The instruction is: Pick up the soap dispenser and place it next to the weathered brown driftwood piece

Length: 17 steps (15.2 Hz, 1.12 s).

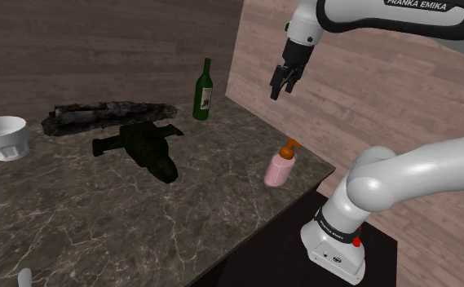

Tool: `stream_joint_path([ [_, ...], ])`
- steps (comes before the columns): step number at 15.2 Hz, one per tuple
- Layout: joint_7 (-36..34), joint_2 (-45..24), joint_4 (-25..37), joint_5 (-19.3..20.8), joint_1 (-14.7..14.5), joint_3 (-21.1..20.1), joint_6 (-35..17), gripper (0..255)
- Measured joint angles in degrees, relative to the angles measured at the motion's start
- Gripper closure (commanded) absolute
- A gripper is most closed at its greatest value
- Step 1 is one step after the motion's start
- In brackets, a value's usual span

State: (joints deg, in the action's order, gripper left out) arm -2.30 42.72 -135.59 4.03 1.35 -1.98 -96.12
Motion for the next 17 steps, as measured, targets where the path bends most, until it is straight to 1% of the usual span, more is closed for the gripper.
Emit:
stream_joint_path([
  [1, 0.00, 0.00, 0.00, 0.00, 0.00, 0.00, 0.00, 0],
  [3, 1.05, 1.67, -2.80, 0.20, 0.05, 0.91, -0.95, 0],
  [8, 5.08, 8.04, -12.88, 1.36, 0.57, 4.50, -3.87, 0],
  [10, 6.98, 11.14, -16.60, 2.18, 1.09, 6.20, -4.16, 0],
  [14, 10.53, 16.08, -25.07, 4.34, 2.64, 9.73, -6.94, 0],
  [17, 11.37, 16.19, -27.90, 5.18, 3.16, 10.87, -9.47, 0],
])
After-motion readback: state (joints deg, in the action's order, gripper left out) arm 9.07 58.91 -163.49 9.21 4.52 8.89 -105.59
